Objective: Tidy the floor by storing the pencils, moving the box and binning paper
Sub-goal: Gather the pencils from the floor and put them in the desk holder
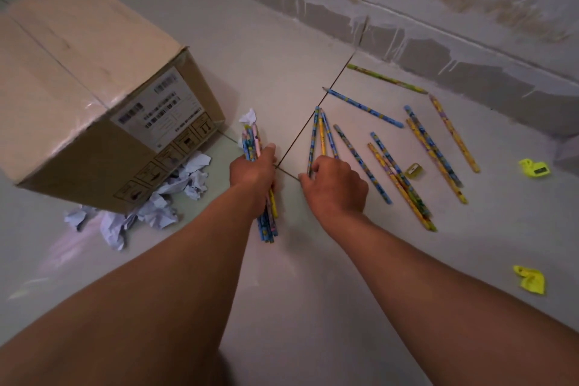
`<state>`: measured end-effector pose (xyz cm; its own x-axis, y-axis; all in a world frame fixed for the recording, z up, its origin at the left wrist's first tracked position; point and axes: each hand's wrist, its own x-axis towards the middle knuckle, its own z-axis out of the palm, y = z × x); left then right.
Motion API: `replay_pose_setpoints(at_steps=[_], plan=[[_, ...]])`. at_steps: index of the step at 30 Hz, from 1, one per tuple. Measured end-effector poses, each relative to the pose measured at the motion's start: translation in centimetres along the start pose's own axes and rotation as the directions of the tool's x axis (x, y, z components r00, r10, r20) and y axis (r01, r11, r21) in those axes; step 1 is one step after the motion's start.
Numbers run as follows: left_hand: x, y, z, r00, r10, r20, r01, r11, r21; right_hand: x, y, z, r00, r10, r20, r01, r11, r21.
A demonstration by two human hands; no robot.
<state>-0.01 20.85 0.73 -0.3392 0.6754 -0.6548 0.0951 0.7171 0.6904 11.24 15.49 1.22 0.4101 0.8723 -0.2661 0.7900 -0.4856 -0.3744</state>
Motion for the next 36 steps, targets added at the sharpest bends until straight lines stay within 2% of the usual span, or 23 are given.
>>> replay_pose_setpoints(at_steps=[7,9,11,13,15,21,25,29,31,36], plan=[[-0.6,-0.1,0.3,1.000,-0.017,-0.025,0.019,0.996,0.086,-0.9,-0.1,-0.2,0.999,0.052,0.000,-0.052,0.998,-0.024],[-0.9,0.1,0.7,1.000,-0.016,-0.023,0.018,0.995,0.093,-1.3,0.1,-0.4,0.998,0.061,0.012,-0.062,0.997,0.056],[-1.3,0.4,1.0,1.000,-0.013,-0.018,0.015,0.994,0.107,-1.6,0.4,-0.5,0.999,0.018,0.038,-0.026,0.976,0.218],[-1.6,0.8,1.4,1.000,-0.015,-0.008,0.016,0.994,0.111,-1.9,0.7,-0.6,0.997,-0.036,0.071,0.005,0.919,0.395],[-1.9,1.2,1.8,1.000,-0.002,-0.021,0.004,0.994,0.113,-2.0,1.1,-0.6,0.995,-0.067,0.070,0.023,0.866,0.499],[-1.6,0.9,3.0,0.995,0.035,-0.098,-0.016,0.983,0.184,-2.0,2.0,-0.6,0.987,-0.134,0.092,0.055,0.806,0.589],[-1.3,0.3,3.3,0.993,0.014,-0.113,-0.002,0.994,0.107,-2.1,2.2,-0.6,0.994,-0.108,0.036,0.069,0.823,0.564],[-1.5,0.2,2.9,0.993,0.009,-0.117,-0.001,0.998,0.069,-1.5,3.1,-0.9,0.998,0.002,-0.065,0.021,0.937,0.350],[-1.6,0.2,2.6,0.994,0.008,-0.112,0.003,0.996,0.091,-1.3,3.5,-0.9,0.997,0.018,-0.074,-0.001,0.974,0.227],[-2.1,0.1,2.7,0.996,0.057,-0.068,-0.040,0.974,0.224,-1.4,4.4,-0.7,0.998,-0.023,-0.050,0.026,0.997,0.067]])
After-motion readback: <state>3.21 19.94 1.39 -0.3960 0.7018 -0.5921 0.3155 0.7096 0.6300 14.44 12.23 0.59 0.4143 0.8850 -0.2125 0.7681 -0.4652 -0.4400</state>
